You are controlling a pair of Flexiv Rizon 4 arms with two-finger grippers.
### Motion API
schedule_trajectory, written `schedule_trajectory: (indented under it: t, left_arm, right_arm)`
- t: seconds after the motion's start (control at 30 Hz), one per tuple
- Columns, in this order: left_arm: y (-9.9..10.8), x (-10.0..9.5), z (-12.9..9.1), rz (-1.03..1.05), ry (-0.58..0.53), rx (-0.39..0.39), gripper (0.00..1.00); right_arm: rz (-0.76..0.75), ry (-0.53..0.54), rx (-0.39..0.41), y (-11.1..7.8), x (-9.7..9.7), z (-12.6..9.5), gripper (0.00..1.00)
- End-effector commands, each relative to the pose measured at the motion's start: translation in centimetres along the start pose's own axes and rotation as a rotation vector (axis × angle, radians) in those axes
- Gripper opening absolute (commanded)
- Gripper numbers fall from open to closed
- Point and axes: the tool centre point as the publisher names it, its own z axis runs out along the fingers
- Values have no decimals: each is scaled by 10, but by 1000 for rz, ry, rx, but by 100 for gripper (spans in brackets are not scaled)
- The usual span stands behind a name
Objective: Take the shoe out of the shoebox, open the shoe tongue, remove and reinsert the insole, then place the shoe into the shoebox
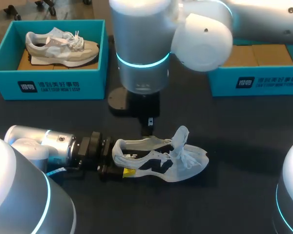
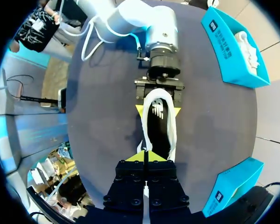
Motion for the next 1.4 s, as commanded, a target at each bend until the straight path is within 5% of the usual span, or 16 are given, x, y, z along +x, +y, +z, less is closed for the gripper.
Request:
schedule_trajectory:
  t: [0.03,0.3,0.7,0.9,1.4]
  left_arm:
    - [2,-1,-1,0,-2,-1,0]
    - [2,-1,-1,0,-2,-1,0]
    - [2,-1,-1,0,-2,-1,0]
    - [2,-1,-1,0,-2,-1,0]
    - [2,-1,-1,0,-2,-1,0]
  right_arm:
    - [1,0,3,1,0,0,0]
    - [-124,-55,-13,39,-2,37,0]
    - [-100,-49,0,38,-2,42,0]
    - [-109,-51,-33,40,-15,77,0]
    - [-123,-75,-38,36,-26,115,0]
